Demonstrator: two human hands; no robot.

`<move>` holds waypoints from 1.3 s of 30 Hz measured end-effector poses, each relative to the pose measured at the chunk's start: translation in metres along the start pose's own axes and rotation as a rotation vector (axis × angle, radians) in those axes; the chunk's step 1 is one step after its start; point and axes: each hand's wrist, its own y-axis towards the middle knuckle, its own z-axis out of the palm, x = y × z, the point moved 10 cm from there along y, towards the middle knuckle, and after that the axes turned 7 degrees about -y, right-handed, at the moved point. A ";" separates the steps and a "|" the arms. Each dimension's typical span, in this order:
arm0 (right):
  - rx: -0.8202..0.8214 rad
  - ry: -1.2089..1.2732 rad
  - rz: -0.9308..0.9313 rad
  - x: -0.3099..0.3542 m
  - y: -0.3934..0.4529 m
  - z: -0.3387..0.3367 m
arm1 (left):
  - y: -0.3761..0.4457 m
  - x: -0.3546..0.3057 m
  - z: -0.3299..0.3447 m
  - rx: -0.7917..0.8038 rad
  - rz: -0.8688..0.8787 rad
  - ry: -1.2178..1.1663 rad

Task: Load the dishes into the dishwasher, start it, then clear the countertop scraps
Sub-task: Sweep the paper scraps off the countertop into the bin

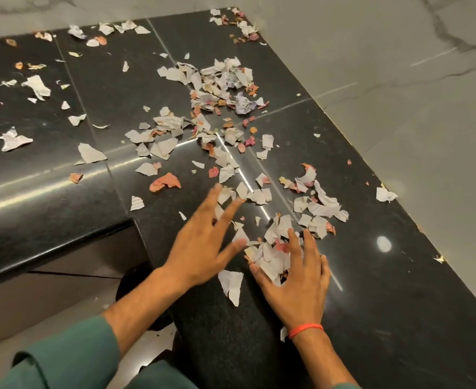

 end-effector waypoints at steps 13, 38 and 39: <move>-0.009 -0.020 -0.017 0.001 0.000 0.004 | -0.008 0.134 -0.100 -0.375 -0.492 -0.142; -0.033 0.054 -0.043 -0.003 0.000 0.001 | 0.058 -0.028 0.030 0.050 0.089 -0.015; -0.035 0.064 -0.043 -0.002 0.000 0.001 | 0.057 -0.035 0.036 0.094 0.162 -0.001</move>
